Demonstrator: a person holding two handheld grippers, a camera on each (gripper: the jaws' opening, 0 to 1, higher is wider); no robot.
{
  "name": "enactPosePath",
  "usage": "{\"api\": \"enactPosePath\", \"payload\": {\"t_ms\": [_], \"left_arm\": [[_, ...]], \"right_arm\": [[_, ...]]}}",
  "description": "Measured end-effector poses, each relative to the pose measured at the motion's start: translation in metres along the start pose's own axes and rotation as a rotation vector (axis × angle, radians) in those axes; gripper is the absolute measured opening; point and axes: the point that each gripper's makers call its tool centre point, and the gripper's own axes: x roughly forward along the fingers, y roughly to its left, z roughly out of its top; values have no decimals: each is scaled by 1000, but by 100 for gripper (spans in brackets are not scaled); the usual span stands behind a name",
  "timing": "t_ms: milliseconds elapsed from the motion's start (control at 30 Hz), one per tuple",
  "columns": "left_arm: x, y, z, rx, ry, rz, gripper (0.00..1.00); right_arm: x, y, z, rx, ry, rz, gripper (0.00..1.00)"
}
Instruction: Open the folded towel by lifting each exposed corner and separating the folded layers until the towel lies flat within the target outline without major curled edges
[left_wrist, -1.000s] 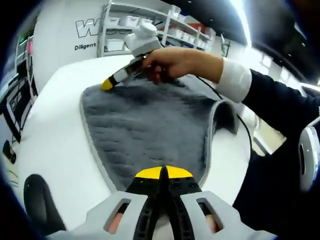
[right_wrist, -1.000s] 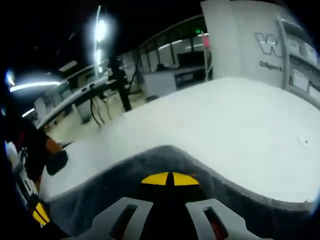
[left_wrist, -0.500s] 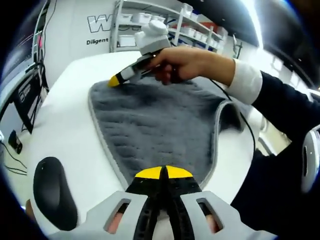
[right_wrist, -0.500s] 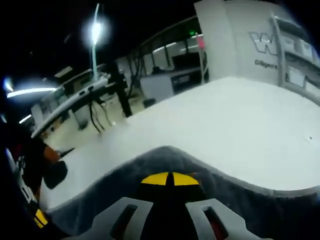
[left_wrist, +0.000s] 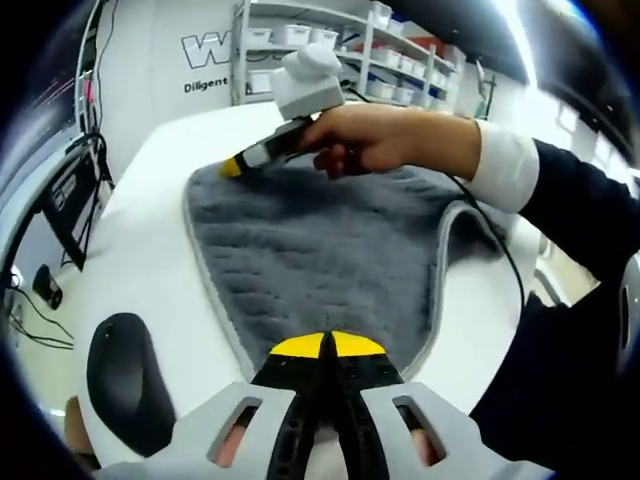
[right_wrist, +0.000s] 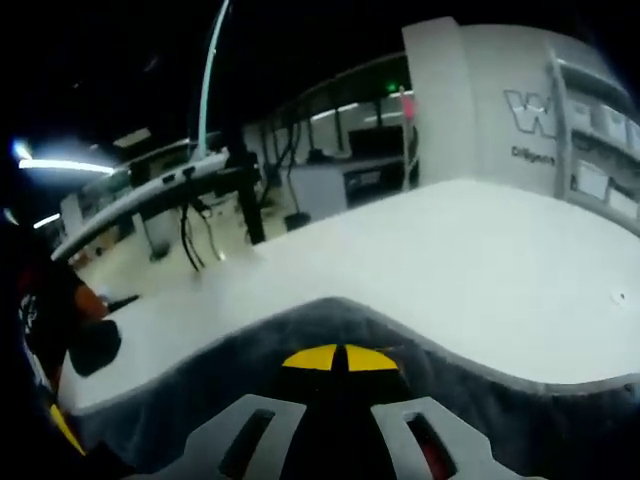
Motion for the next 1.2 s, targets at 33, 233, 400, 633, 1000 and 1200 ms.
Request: {"api": "enactPosePath", "payload": {"t_ms": [33, 233, 400, 633, 1000, 1200], "left_arm": [[-1, 2, 0, -4, 1, 8, 1], [-3, 10, -2, -7, 11, 52, 1], [-6, 18, -3, -5, 45, 106, 1], [-6, 20, -3, -11, 45, 109, 1], [-8, 20, -5, -5, 56, 136, 1], [-12, 19, -9, 22, 80, 169, 1]], "right_arm": [[0, 1, 0, -2, -2, -1, 0], [-2, 3, -2, 12, -47, -1, 0], [-21, 25, -11, 150, 32, 122, 0], [-25, 35, -8, 130, 43, 208, 0], [-47, 35, -33, -411, 221, 94, 0], [-45, 48, -36, -545, 191, 56, 0]]}}
